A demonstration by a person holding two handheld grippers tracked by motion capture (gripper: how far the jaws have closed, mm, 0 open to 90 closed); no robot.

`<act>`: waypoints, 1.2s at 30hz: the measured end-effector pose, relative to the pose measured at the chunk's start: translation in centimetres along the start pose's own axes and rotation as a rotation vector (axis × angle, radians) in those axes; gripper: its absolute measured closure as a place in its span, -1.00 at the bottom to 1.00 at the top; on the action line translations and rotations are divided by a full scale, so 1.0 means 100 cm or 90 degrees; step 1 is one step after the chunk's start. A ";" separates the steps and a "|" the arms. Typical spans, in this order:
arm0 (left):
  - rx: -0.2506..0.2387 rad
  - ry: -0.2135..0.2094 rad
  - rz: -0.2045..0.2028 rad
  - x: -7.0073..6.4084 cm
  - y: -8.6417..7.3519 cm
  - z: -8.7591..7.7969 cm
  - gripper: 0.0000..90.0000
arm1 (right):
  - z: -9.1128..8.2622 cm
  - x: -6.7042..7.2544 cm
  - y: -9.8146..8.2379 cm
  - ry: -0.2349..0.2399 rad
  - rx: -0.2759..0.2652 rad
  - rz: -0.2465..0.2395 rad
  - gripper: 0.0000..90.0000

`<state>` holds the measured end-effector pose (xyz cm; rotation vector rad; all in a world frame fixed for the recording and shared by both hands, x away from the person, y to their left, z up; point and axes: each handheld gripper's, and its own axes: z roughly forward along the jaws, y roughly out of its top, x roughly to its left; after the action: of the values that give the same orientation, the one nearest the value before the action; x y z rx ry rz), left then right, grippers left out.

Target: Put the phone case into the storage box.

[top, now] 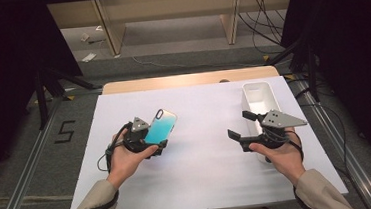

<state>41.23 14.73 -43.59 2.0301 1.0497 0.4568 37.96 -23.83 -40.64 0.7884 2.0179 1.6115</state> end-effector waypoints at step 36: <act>-0.028 -0.016 0.029 -0.024 0.006 0.000 -0.62 | 0.035 0.004 0.010 0.012 -0.002 0.020 -0.64</act>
<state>40.14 12.61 -43.05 2.0197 0.9723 0.4720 40.12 -20.87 -40.49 0.8095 2.0257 1.6446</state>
